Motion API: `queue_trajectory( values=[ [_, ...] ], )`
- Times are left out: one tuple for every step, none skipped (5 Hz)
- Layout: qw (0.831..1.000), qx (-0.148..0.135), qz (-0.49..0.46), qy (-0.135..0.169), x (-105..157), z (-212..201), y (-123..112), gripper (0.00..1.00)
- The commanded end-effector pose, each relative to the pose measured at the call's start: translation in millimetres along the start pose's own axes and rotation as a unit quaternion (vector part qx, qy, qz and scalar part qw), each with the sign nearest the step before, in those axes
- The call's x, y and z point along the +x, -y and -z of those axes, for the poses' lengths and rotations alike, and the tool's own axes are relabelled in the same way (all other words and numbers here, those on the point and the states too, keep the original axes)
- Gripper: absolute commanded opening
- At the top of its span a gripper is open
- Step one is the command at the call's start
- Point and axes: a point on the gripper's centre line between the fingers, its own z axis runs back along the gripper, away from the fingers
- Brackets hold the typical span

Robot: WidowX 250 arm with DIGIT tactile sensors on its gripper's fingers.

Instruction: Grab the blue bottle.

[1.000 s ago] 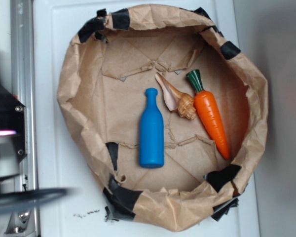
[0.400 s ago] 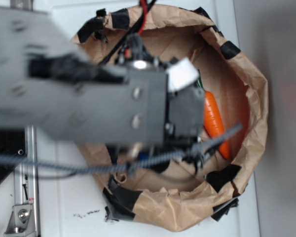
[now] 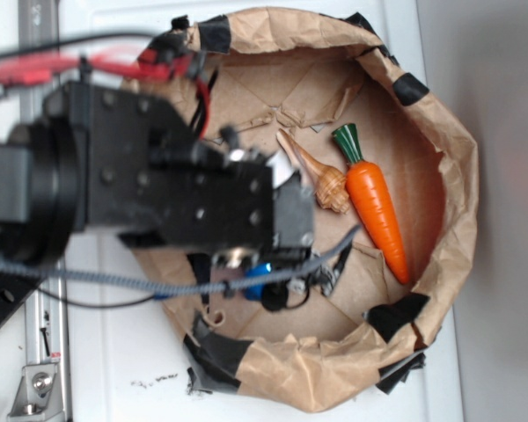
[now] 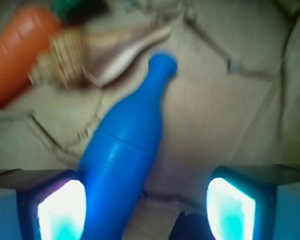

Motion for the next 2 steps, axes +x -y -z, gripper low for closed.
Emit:
queue_trajectory(
  values=[
    [0.997,-0.019,0.078,0.008,-8,12,15,0.91],
    [0.991,-0.021,0.135,-0.003,0,-6,23,0.00]
  ],
)
